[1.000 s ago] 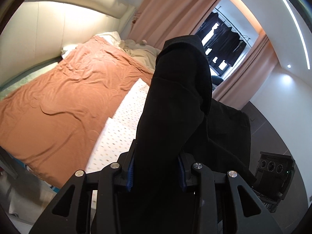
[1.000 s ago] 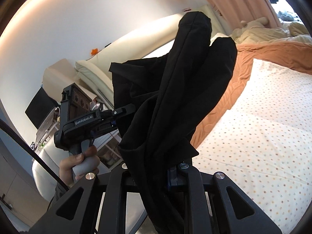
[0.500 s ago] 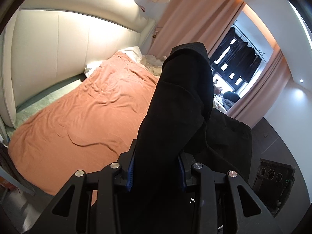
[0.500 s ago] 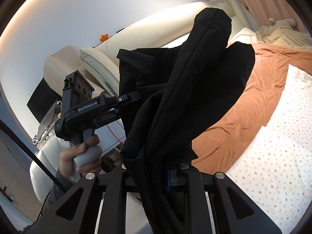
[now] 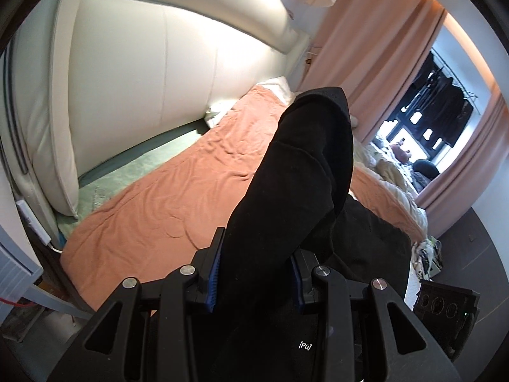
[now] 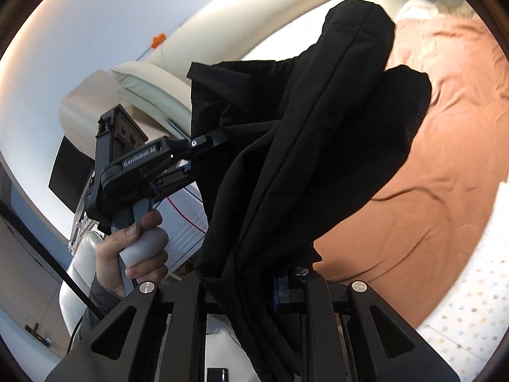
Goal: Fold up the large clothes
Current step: 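Lower the folded shirt onto the orange blanket and open both grippers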
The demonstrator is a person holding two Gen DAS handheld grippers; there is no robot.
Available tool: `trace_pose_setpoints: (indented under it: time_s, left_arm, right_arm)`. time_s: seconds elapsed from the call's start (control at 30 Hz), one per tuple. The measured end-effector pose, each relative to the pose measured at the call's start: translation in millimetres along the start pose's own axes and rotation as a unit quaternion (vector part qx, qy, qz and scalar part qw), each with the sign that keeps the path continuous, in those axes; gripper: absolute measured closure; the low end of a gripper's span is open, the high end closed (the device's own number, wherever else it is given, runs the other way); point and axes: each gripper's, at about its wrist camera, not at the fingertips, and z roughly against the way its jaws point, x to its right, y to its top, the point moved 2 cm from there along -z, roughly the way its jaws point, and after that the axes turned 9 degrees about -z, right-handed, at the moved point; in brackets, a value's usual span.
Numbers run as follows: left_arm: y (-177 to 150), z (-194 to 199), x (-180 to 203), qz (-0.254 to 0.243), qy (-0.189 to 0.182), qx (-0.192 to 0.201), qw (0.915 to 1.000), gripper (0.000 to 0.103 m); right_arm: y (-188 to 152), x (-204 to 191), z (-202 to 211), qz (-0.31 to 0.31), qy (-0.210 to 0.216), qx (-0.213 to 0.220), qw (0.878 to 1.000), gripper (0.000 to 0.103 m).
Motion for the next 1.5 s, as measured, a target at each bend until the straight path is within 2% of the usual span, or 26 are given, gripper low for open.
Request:
trace_pose_setpoints:
  time_s: [0.3,0.43,0.6,0.7,0.77,0.8,0.83,0.9,1.0,1.2,1.3,1.4,1.47,1.5]
  left_arm:
    - [3.3,-71.8,-24.0,0.001,0.026,-0.033,0.9991,0.068]
    - [7.4,-106.3,-30.2,0.014,0.037,-0.04,0.9984,0.068]
    - [15.8,-129.8,-26.7,0.001,0.069,-0.057,0.996,0.068]
    - [22.8,-125.5,-29.2,-0.007,0.09,-0.051,0.9946,0.065]
    - [22.1,-114.4,-30.9,-0.006,0.086,-0.041,0.9955,0.056]
    - [17.4,-109.0,-32.6,-0.004,0.079,-0.042,0.996,0.032]
    - [11.4,-103.3,-33.4,-0.005,0.078,-0.042,0.996,0.015]
    - [-3.3,-90.9,-36.9,-0.013,0.081,-0.033,0.9961,0.015]
    - [-29.3,-76.6,-47.8,-0.006,0.086,-0.036,0.9956,0.015]
    - [-79.1,-53.1,-72.9,0.031,0.078,-0.03,0.996,0.015]
    - [-94.9,-49.0,-80.0,0.035,0.083,-0.033,0.9954,0.015]
    - [-107.9,-46.1,-84.0,0.034,0.091,-0.038,0.9945,0.015]
    - [-115.5,-45.2,-84.2,0.043,0.087,-0.039,0.9945,0.015]
    - [-118.1,-45.6,-81.6,0.042,0.087,-0.04,0.9945,0.015]
  right_arm:
    - [11.3,53.0,-51.6,-0.049,-0.002,-0.036,0.998,0.09]
    - [12.9,81.4,-62.0,-0.079,-0.009,-0.037,0.996,0.09]
    - [19.8,112.4,-64.8,-0.1,-0.026,-0.022,0.994,0.09]
    - [16.2,125.9,-66.4,-0.11,-0.045,-0.019,0.993,0.09]
    - [12.1,137.4,-71.5,-0.117,-0.063,-0.023,0.991,0.09]
    - [10.6,144.3,-75.9,-0.12,-0.081,-0.026,0.989,0.09]
    - [6.8,150.9,-78.4,-0.122,-0.098,-0.03,0.987,0.09]
    - [2.8,170.1,-84.0,-0.14,-0.132,-0.045,0.98,0.09]
    - [-4.4,180.7,-87.4,-0.163,-0.113,-0.058,0.978,0.09]
    - [-11.2,165.8,-86.9,-0.137,-0.122,-0.071,0.98,0.09]
    - [-11.1,163.4,-83.4,-0.119,-0.137,-0.074,0.981,0.086]
    - [-15.0,164.4,-77.4,-0.114,-0.165,-0.068,0.977,0.079]
    - [-5.7,171.7,-70.9,-0.127,-0.192,-0.052,0.972,0.062]
    - [-4.8,180.3,-57.3,-0.135,-0.205,-0.044,0.968,0.06]
